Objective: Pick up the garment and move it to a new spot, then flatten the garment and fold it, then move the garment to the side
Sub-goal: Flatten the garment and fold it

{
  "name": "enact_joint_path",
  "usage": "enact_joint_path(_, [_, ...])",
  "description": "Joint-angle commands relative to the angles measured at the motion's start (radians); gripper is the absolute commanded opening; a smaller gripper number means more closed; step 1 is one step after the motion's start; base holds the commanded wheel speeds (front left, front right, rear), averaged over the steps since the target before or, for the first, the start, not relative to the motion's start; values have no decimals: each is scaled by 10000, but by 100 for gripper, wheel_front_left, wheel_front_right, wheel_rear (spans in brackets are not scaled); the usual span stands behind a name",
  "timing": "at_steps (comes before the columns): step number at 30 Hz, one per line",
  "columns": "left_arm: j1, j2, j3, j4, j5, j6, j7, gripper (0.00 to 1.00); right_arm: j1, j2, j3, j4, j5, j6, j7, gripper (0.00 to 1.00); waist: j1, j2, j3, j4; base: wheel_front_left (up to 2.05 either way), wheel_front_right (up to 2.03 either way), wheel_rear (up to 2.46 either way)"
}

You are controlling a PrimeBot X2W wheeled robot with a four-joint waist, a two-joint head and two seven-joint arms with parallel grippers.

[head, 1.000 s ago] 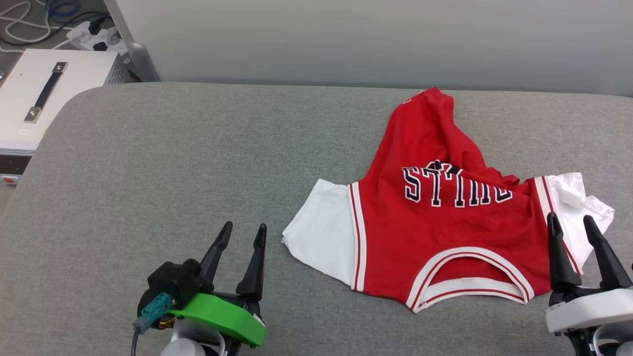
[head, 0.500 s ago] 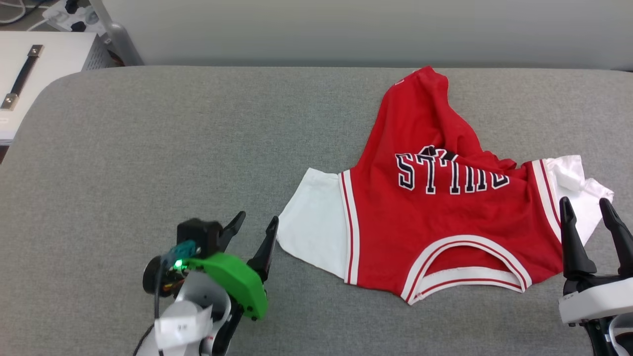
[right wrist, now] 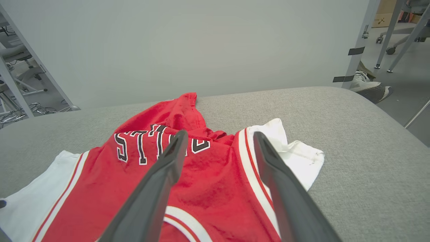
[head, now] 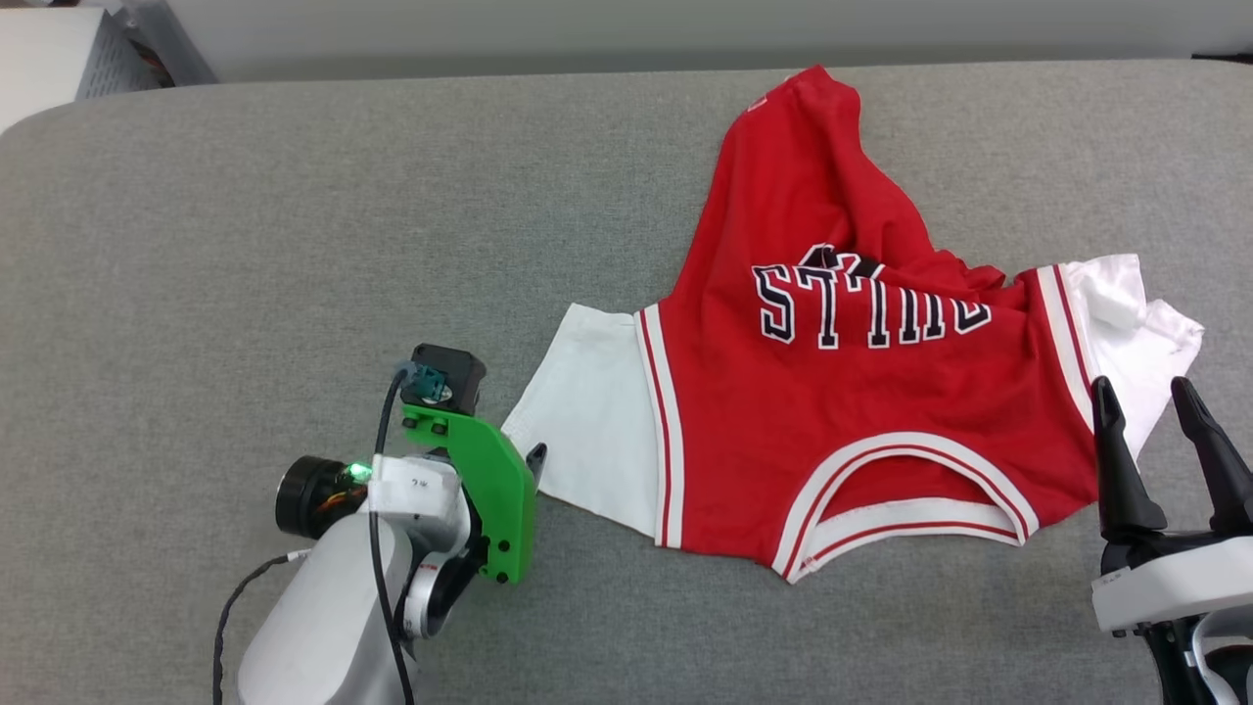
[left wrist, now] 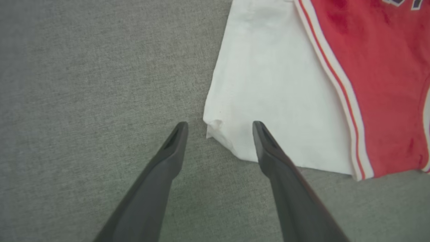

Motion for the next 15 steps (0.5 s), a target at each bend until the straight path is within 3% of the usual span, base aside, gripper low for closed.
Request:
enact_joint_path(1, [-295,98,-41,86,109,84,201,100,-214,64,41,-35,-92,-9,20,100,0,0,250,-215,0,0,0])
enact_joint_path(12, [-447,271,-499,1125,340,73,894,100,-389,103,16,6,-209,-9,-16,100,0,0,551,-343,0,0,0])
enact_joint_path(13, [-407,268,-545,1265,315,40,970,86,-392,92,25,11,-232,-9,-4,100,0,0,553,-331,0,0,0])
enact_joint_path(14, [-362,257,-593,1394,267,-20,1039,0,-399,89,24,13,-254,-9,6,100,0,0,549,-311,0,0,0])
enact_joint_path(15, [-329,247,-611,1479,218,-57,1076,0,-407,88,18,11,-266,-9,15,100,0,0,540,-291,0,0,0])
